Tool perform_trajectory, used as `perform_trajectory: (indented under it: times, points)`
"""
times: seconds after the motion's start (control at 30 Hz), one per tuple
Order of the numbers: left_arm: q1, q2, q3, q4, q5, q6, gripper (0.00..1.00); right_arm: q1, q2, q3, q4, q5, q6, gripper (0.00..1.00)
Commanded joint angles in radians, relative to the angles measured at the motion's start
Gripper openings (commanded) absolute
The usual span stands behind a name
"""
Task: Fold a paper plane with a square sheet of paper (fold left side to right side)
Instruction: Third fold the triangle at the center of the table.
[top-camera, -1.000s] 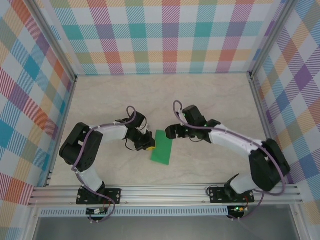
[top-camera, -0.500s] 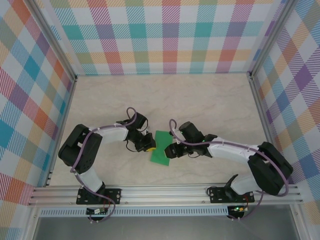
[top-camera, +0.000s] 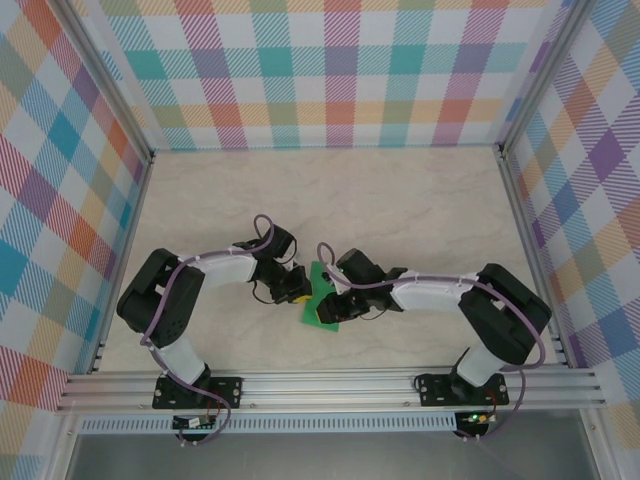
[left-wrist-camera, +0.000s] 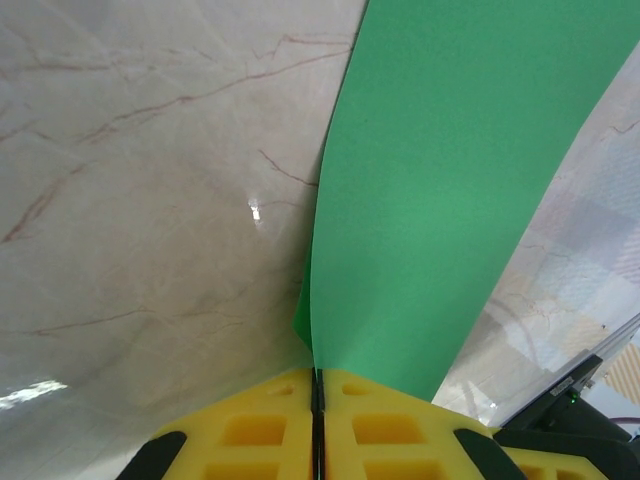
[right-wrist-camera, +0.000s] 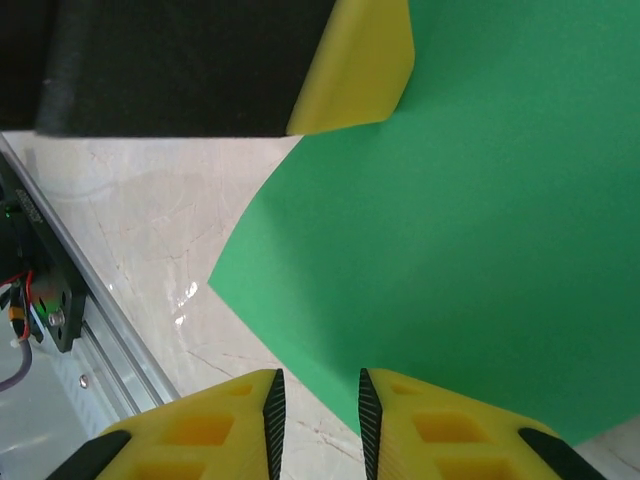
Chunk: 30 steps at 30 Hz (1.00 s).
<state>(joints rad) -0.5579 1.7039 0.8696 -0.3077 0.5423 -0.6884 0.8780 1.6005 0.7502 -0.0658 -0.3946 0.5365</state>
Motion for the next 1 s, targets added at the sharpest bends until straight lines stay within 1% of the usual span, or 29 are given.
perform_trajectory:
  times: [0.0, 0.17, 0.37, 0.5, 0.6, 0.67, 0.77, 0.87, 0.93, 0.97]
  points:
    - [-0.016, -0.013, 0.0, 0.002, -0.004, -0.006, 0.09, 0.012, 0.026, 0.034, -0.015, -0.02, 0.006, 0.26]
    - [-0.017, -0.012, -0.003, 0.004, -0.007, -0.005, 0.09, 0.012, 0.039, 0.022, -0.034, 0.025, 0.015, 0.22]
    - [-0.019, -0.007, -0.007, 0.002, -0.008, -0.003, 0.08, 0.012, 0.07, 0.031, -0.054, 0.044, 0.02, 0.2]
    - [-0.019, -0.007, -0.009, 0.003, -0.01, -0.002, 0.07, 0.012, 0.055, 0.032, -0.075, 0.084, 0.015, 0.21]
    - [-0.019, -0.004, -0.008, 0.001, -0.011, -0.001, 0.07, 0.012, 0.032, 0.026, -0.058, 0.076, 0.015, 0.21]
    - [-0.019, -0.005, -0.009, 0.0, -0.011, -0.001, 0.07, 0.013, 0.002, 0.015, -0.034, 0.068, 0.01, 0.23]
    - [-0.019, -0.007, -0.005, -0.001, -0.012, -0.002, 0.06, 0.012, -0.069, 0.004, -0.056, 0.11, -0.018, 0.28]
    - [-0.023, -0.019, -0.002, -0.007, -0.011, -0.02, 0.05, 0.014, -0.18, -0.025, -0.095, 0.193, -0.07, 0.34]
    - [-0.026, -0.033, -0.003, -0.007, -0.012, -0.038, 0.05, 0.038, -0.243, -0.028, -0.14, 0.265, -0.13, 0.4]
    - [-0.027, -0.039, -0.005, -0.008, -0.015, -0.05, 0.05, 0.068, -0.264, -0.02, -0.172, 0.304, -0.173, 0.43]
